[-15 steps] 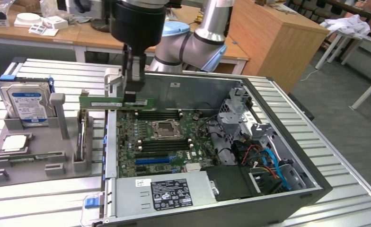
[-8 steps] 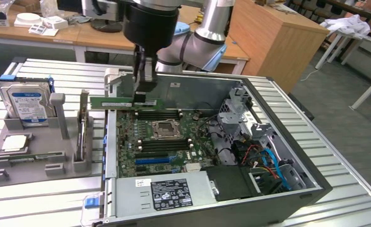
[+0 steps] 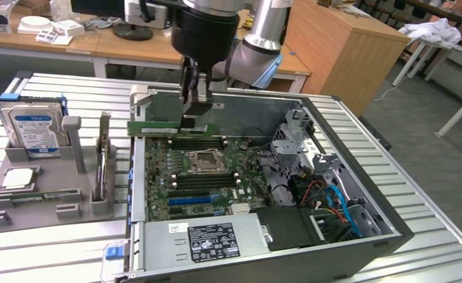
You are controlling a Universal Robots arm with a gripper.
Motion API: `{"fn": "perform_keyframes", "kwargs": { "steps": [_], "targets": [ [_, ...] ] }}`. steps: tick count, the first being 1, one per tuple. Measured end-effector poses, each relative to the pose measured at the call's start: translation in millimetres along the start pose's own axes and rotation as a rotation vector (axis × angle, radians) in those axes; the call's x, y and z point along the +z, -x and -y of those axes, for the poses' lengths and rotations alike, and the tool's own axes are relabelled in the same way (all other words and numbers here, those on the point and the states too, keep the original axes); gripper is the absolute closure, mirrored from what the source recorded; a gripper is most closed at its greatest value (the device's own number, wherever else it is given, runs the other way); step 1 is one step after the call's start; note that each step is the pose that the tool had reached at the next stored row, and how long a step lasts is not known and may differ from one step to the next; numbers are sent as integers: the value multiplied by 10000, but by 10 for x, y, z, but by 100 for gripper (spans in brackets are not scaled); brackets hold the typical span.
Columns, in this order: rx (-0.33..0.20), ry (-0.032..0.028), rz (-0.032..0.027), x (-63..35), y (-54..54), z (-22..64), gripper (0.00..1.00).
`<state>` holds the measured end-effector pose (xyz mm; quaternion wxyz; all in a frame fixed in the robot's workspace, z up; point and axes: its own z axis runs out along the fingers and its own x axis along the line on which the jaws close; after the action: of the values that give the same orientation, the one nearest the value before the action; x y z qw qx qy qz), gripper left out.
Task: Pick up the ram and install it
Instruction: 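Pick up the ram and move it above insertion slot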
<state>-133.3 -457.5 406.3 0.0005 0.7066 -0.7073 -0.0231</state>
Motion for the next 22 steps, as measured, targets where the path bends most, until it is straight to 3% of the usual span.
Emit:
{"fn": "perform_keyframes", "kwargs": {
  "steps": [22],
  "targets": [
    [0,0,0,-19,1,571,88]
  ]
}}
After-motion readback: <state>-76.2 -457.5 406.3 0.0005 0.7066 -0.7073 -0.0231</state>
